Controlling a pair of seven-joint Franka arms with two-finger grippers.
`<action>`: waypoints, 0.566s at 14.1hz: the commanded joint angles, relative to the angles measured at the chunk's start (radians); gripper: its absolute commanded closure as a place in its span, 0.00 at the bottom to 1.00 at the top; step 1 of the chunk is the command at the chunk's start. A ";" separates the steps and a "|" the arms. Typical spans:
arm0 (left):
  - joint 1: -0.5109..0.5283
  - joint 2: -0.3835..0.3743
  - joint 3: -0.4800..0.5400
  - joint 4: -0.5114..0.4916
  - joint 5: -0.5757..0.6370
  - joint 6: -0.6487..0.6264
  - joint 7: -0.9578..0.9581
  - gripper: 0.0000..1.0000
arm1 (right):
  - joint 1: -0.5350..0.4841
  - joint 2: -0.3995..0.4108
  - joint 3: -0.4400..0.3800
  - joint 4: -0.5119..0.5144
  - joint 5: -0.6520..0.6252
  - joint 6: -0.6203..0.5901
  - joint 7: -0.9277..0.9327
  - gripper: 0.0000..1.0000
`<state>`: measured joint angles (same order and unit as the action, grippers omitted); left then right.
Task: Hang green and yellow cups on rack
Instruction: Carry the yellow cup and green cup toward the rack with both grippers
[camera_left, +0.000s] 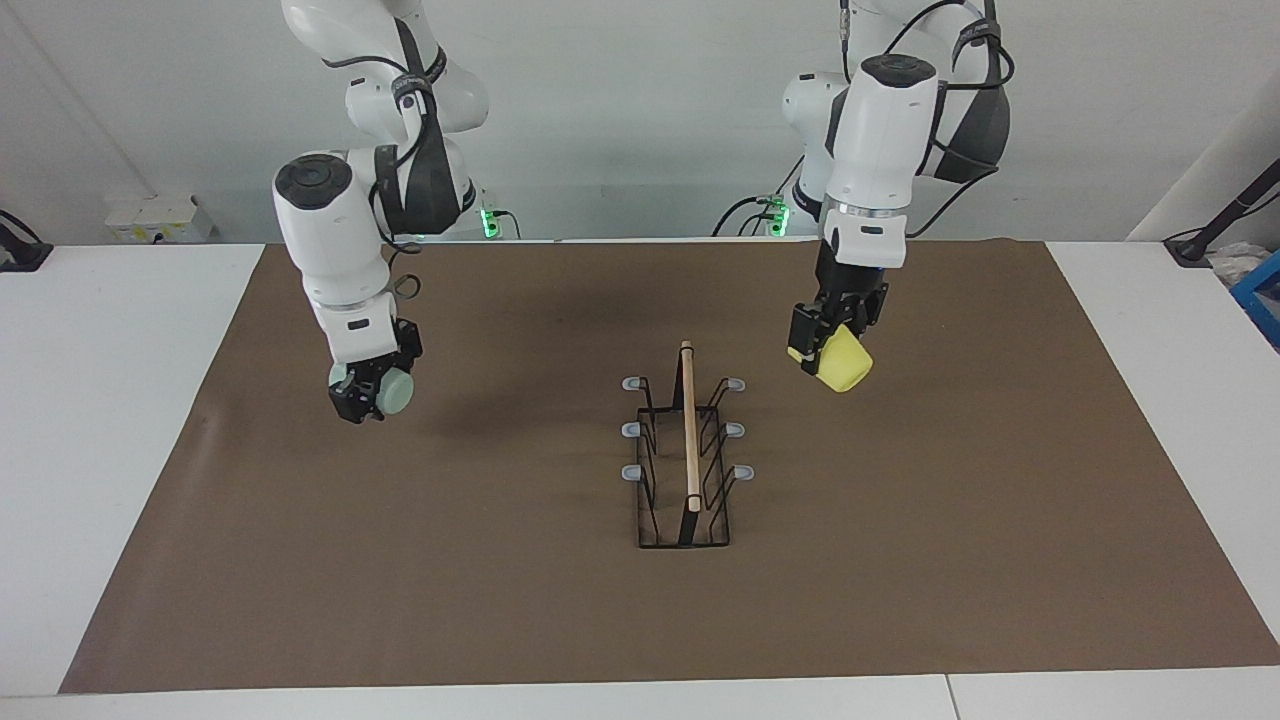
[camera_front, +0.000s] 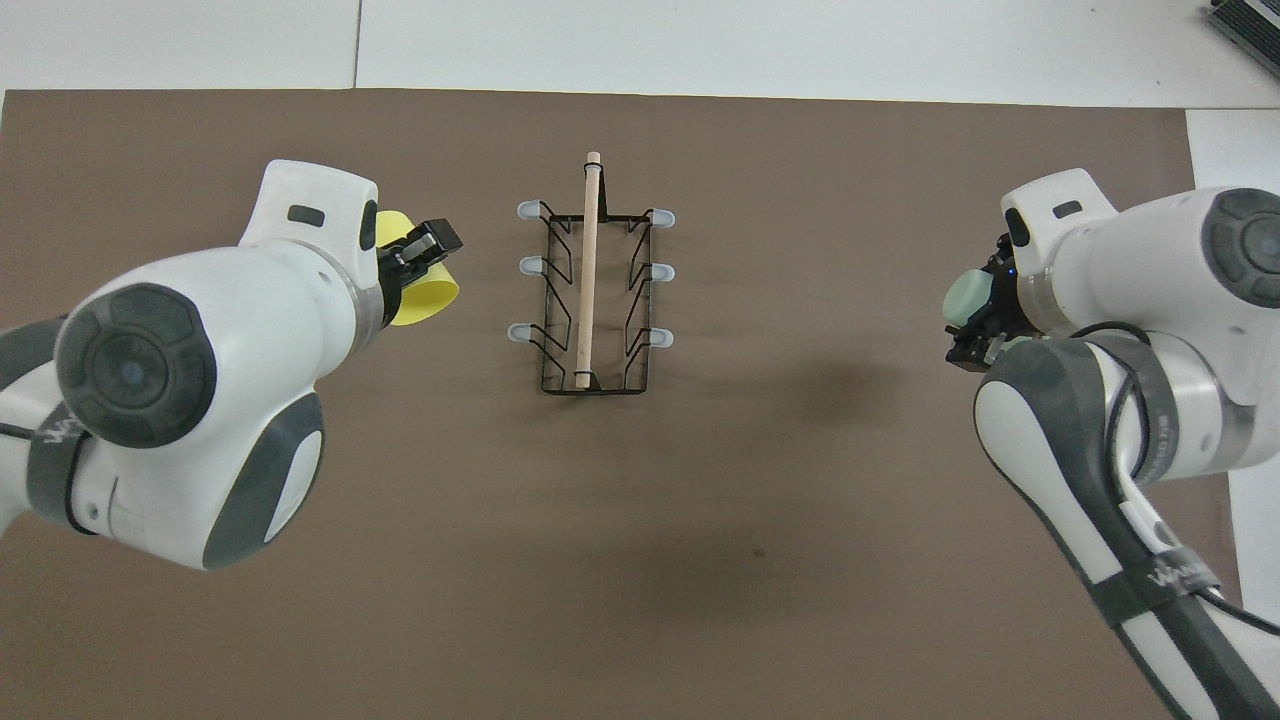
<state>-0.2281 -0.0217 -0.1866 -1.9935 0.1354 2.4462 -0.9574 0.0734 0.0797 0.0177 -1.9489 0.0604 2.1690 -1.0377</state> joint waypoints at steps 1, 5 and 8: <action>0.013 -0.067 -0.017 -0.164 0.068 0.254 -0.001 1.00 | -0.015 -0.038 0.008 -0.015 0.217 -0.004 -0.057 0.99; 0.015 -0.057 -0.025 -0.254 0.207 0.460 -0.006 1.00 | -0.033 -0.066 0.008 -0.022 0.583 0.002 -0.256 0.99; 0.015 -0.032 -0.025 -0.304 0.237 0.560 -0.007 1.00 | -0.052 -0.107 0.008 -0.089 0.871 -0.008 -0.480 0.99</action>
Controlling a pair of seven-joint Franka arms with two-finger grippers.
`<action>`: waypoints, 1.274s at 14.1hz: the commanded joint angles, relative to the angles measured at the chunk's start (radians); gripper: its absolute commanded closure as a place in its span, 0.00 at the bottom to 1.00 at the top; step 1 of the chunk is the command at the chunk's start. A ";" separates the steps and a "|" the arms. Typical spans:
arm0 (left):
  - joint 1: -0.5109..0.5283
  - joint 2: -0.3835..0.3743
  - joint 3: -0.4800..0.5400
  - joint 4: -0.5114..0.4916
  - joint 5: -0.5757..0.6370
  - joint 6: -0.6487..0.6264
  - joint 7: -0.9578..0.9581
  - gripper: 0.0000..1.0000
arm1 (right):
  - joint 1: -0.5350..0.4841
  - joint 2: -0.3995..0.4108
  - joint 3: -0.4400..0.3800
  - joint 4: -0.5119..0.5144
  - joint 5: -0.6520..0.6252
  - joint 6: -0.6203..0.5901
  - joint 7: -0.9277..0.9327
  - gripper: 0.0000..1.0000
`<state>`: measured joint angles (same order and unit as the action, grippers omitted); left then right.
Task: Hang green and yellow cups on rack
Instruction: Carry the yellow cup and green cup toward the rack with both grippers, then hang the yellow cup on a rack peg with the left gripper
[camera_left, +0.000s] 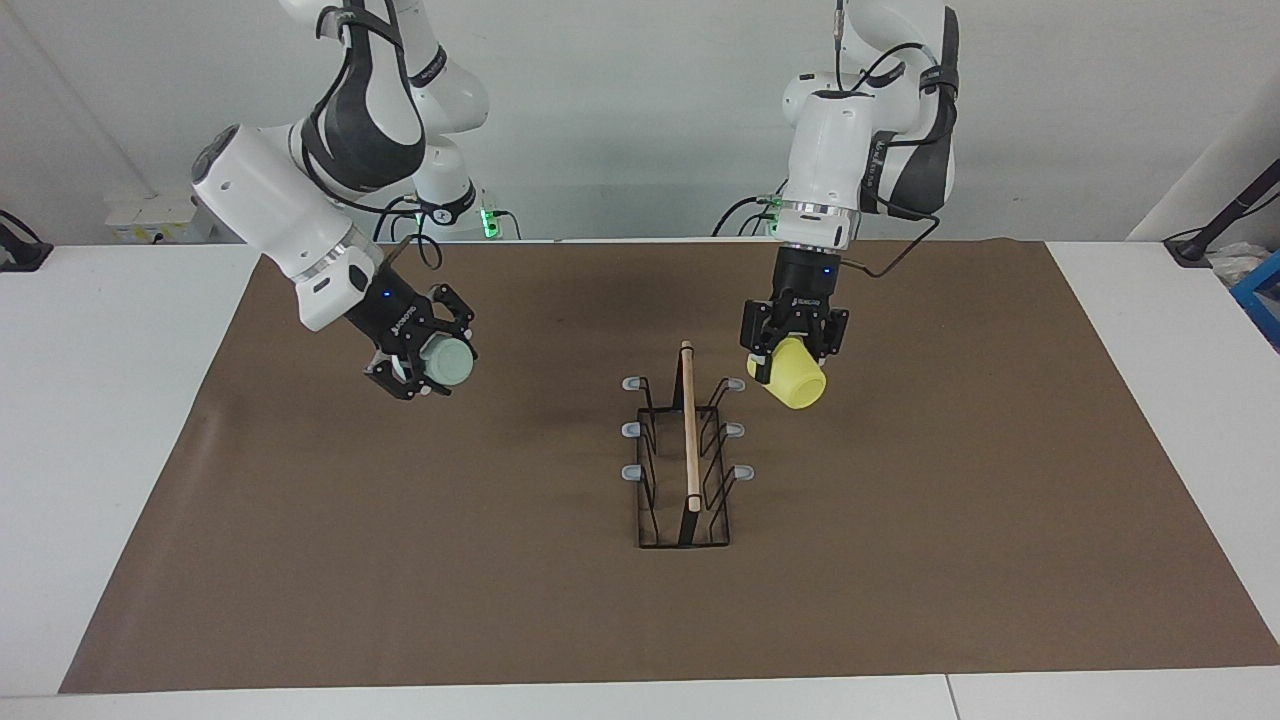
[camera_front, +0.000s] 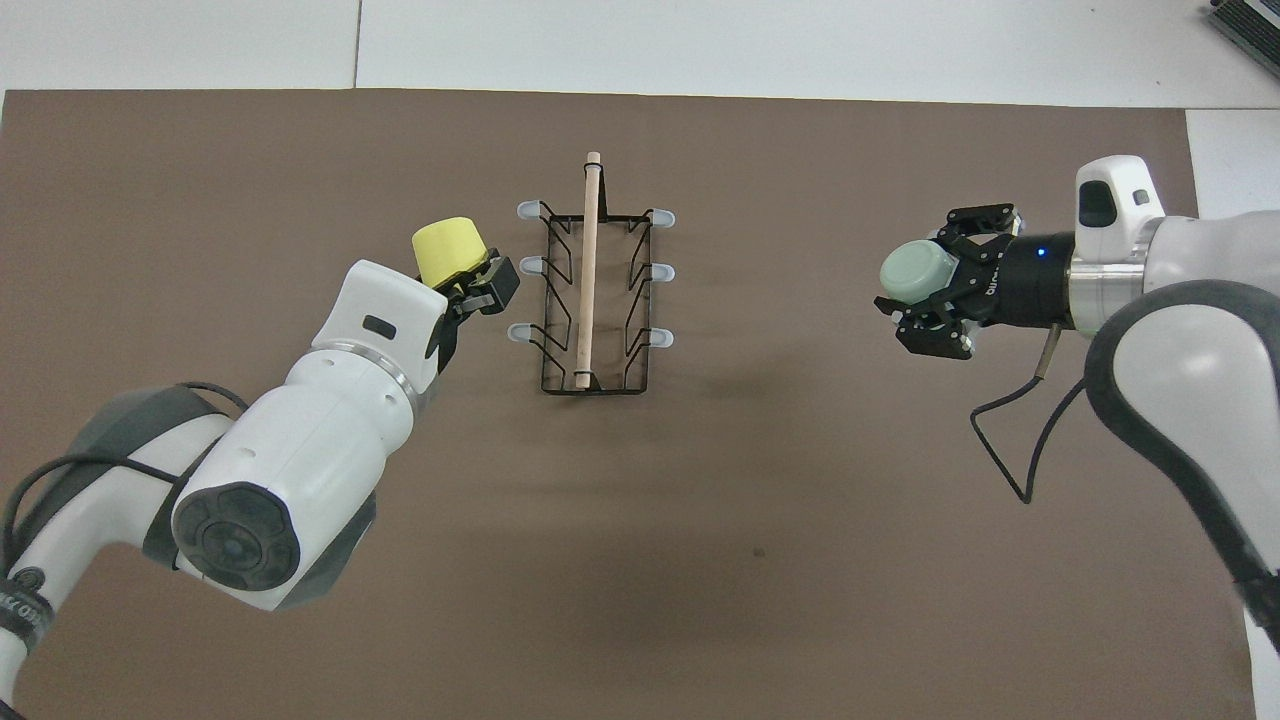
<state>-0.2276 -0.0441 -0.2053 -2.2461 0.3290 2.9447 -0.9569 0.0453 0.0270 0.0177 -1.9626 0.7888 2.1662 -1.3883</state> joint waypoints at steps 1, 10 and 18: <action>0.014 0.007 -0.006 -0.052 0.050 0.095 -0.008 1.00 | -0.019 -0.071 0.008 -0.102 0.229 -0.003 -0.188 0.99; 0.008 0.089 -0.025 -0.052 0.053 0.205 -0.008 1.00 | 0.160 -0.102 0.010 -0.213 1.042 0.108 -0.612 0.99; 0.002 0.058 -0.066 -0.109 0.054 0.127 -0.106 0.24 | 0.347 0.023 0.010 -0.191 1.515 0.221 -0.960 0.99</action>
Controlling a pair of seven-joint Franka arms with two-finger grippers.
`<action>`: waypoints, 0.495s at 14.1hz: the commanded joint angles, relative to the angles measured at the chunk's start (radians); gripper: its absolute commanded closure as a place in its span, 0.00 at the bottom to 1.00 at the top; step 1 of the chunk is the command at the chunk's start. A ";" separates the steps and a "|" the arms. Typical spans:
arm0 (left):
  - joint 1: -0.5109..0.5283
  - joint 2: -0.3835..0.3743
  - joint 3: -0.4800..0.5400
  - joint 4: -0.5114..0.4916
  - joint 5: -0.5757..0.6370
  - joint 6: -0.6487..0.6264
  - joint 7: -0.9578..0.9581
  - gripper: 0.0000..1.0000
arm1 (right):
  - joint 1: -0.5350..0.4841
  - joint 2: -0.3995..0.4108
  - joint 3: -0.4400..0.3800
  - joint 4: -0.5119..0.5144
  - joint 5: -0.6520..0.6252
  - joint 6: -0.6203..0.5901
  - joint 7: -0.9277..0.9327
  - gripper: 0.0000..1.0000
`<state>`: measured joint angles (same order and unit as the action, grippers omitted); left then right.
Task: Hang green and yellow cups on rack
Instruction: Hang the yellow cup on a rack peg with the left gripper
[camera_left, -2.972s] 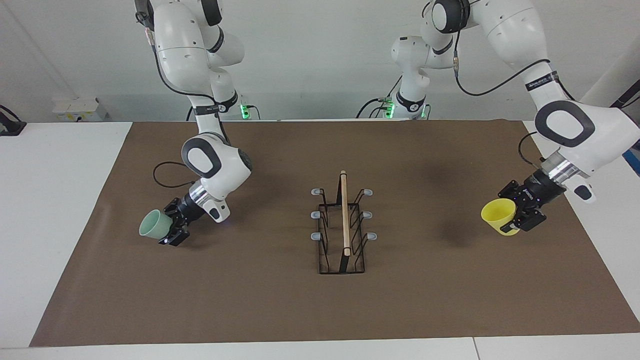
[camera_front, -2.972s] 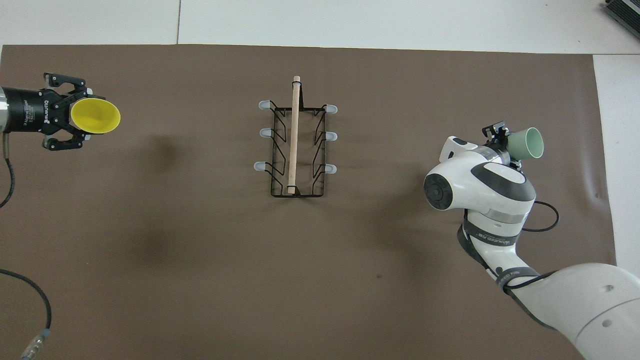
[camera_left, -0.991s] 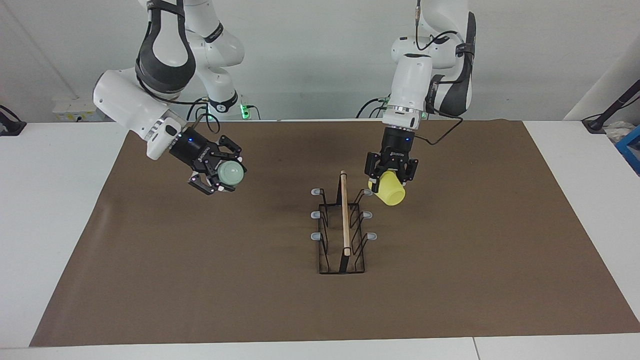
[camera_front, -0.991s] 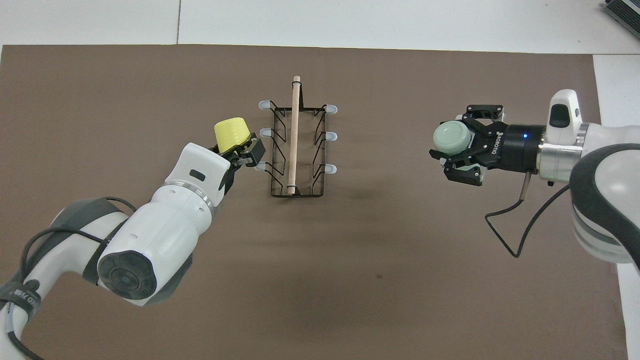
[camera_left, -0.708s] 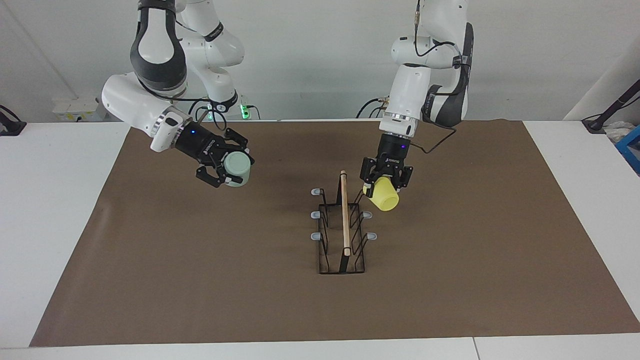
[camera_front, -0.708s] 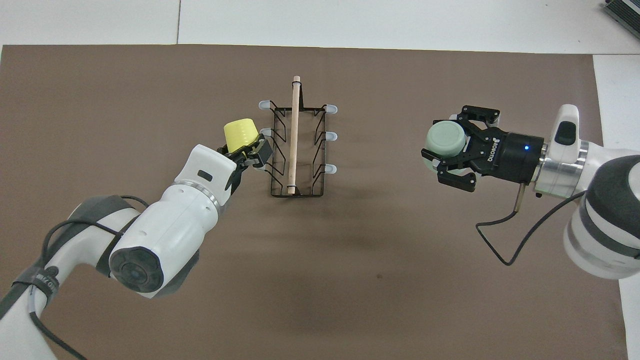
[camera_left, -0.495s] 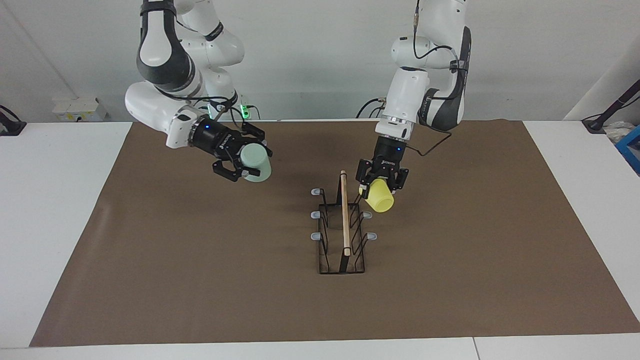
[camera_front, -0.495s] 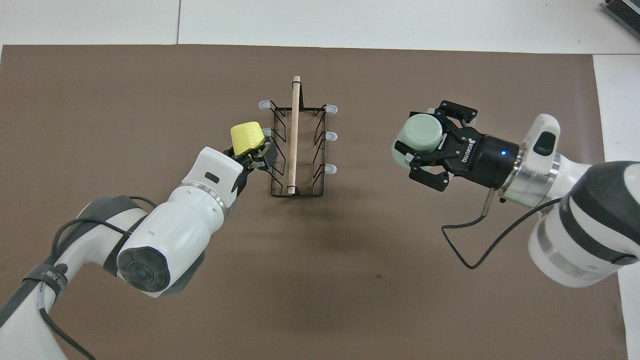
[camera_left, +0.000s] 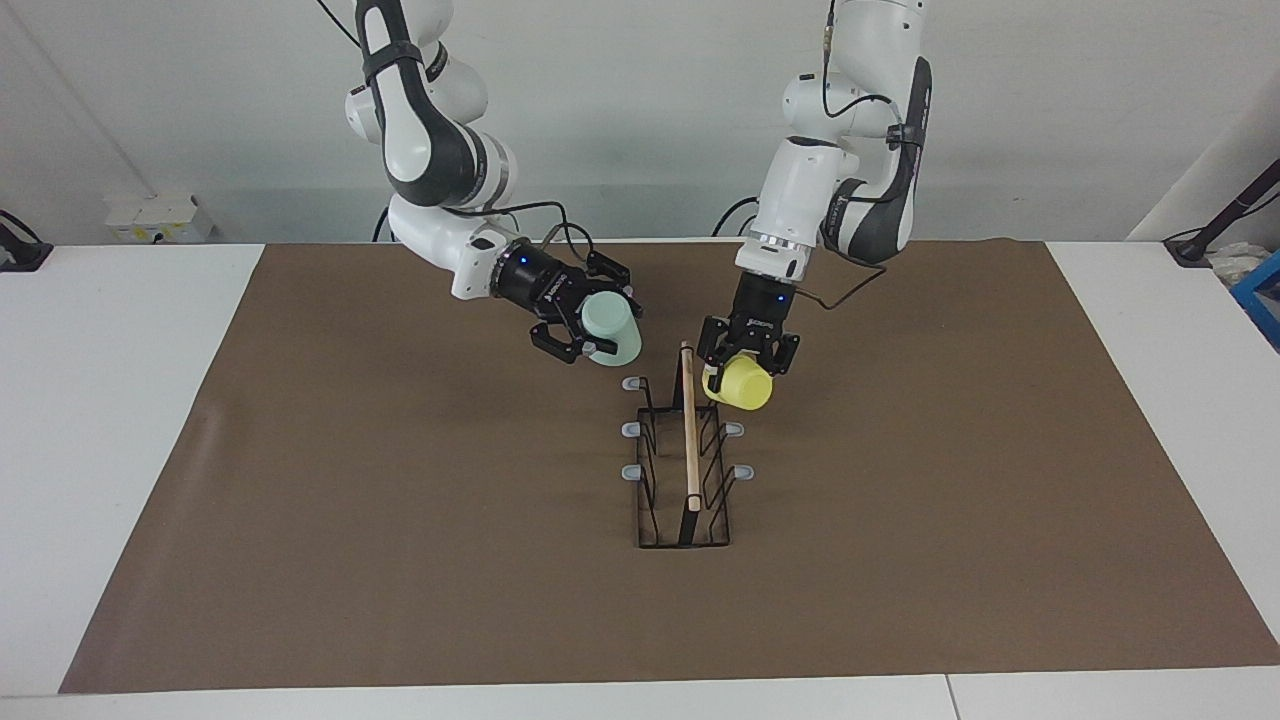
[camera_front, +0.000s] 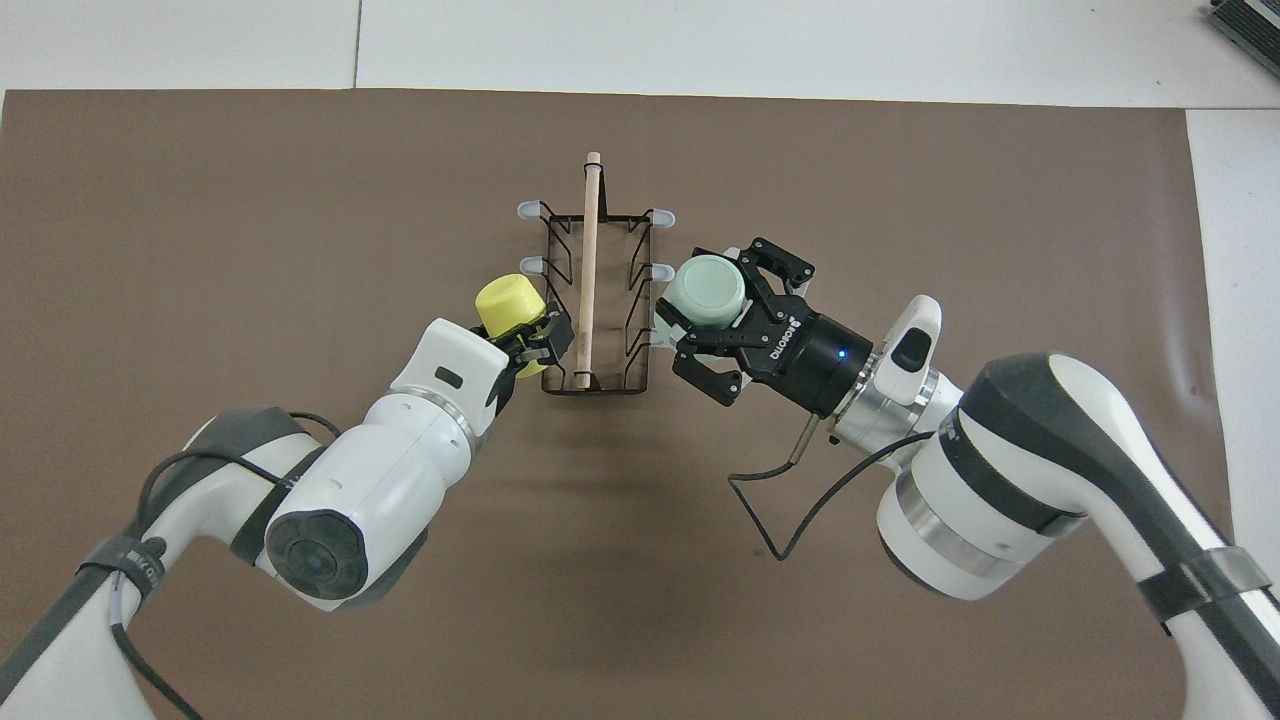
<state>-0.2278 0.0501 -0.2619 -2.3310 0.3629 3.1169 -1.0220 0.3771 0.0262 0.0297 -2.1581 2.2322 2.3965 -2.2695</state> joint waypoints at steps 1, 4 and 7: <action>0.004 -0.036 -0.016 -0.019 0.021 -0.059 -0.041 0.00 | 0.026 0.046 -0.002 0.007 0.140 -0.011 -0.126 0.99; 0.007 -0.036 -0.014 0.008 0.021 -0.099 -0.033 0.00 | 0.068 0.083 -0.002 0.007 0.236 -0.011 -0.205 0.99; 0.007 -0.032 -0.016 0.137 0.022 -0.338 -0.017 0.00 | 0.068 0.104 -0.002 0.004 0.244 -0.011 -0.236 0.99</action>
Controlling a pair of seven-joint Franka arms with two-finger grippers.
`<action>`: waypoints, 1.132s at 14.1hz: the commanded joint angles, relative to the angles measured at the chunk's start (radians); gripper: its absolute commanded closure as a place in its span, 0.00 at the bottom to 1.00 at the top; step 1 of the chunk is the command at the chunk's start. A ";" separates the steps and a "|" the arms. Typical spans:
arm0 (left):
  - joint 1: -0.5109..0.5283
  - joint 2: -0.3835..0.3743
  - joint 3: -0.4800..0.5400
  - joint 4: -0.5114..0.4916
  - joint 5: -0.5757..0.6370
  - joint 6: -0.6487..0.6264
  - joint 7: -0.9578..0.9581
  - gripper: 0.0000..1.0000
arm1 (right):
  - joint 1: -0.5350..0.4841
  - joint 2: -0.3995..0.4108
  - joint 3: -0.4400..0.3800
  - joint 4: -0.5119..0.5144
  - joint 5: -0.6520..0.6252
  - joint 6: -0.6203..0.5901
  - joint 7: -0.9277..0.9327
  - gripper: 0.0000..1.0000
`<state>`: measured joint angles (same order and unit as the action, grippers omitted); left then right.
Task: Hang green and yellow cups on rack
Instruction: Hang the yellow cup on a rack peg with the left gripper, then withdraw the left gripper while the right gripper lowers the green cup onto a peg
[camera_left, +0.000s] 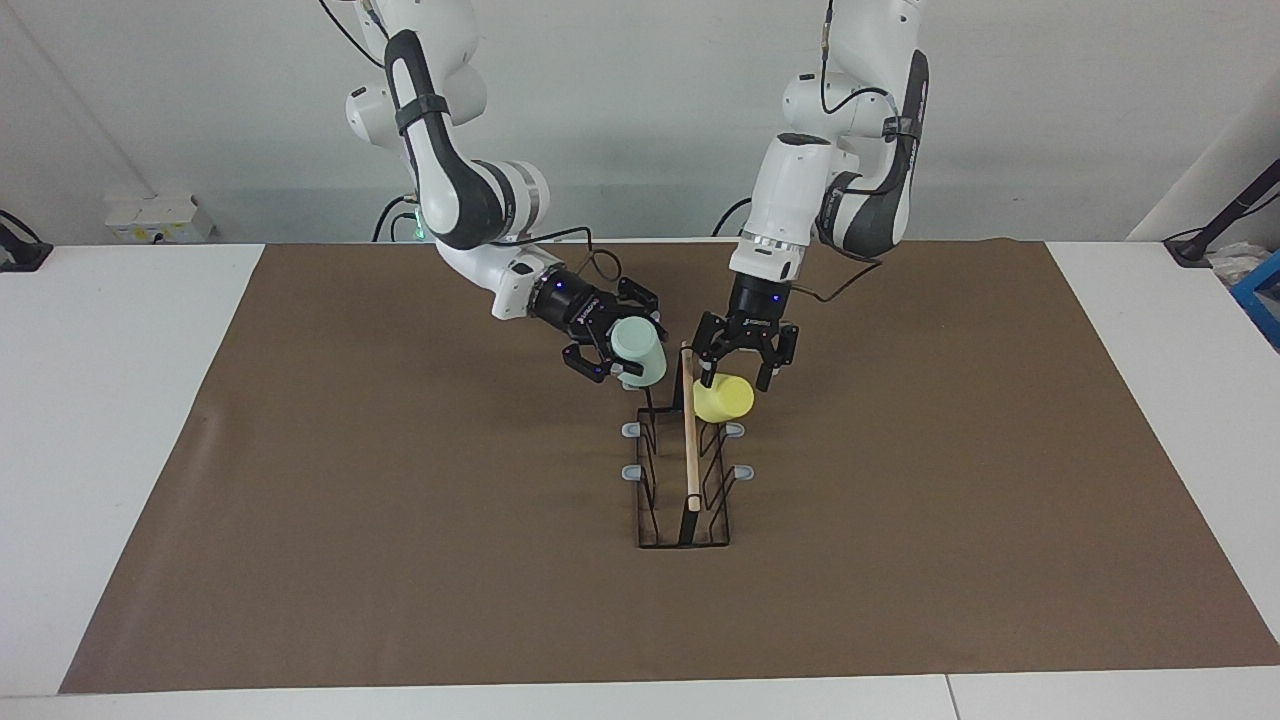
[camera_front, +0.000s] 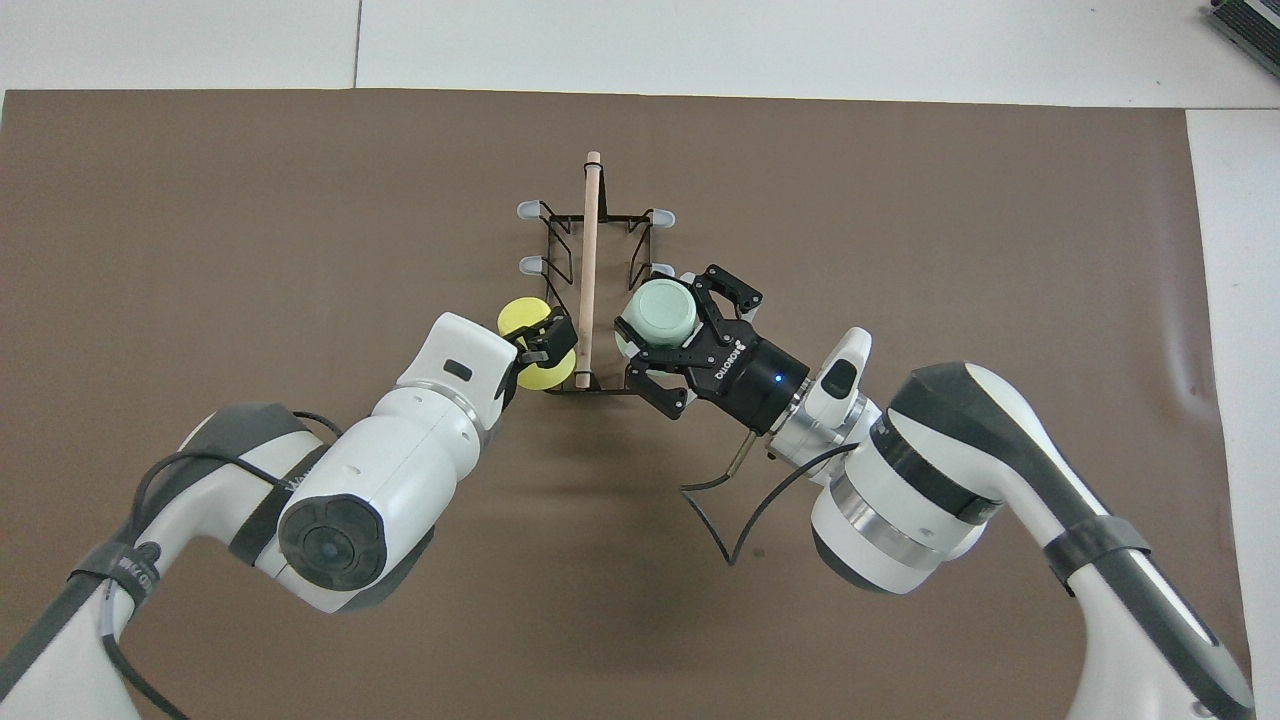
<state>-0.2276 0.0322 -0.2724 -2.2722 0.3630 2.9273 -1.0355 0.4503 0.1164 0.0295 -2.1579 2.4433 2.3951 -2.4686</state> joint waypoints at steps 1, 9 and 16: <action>0.007 -0.006 -0.007 0.123 0.022 -0.210 0.017 0.00 | -0.005 0.022 -0.002 0.004 0.037 -0.011 -0.042 0.99; 0.057 -0.006 0.016 0.287 -0.094 -0.509 0.430 0.00 | -0.005 0.101 -0.002 0.003 0.086 -0.079 -0.125 0.99; 0.079 -0.047 0.217 0.402 -0.299 -0.865 1.066 0.00 | -0.005 0.199 -0.002 -0.004 0.145 -0.188 -0.196 0.99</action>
<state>-0.1464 0.0081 -0.0917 -1.8976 0.0855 2.1557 -0.0828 0.4498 0.3025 0.0248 -2.1586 2.5299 2.2305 -2.6225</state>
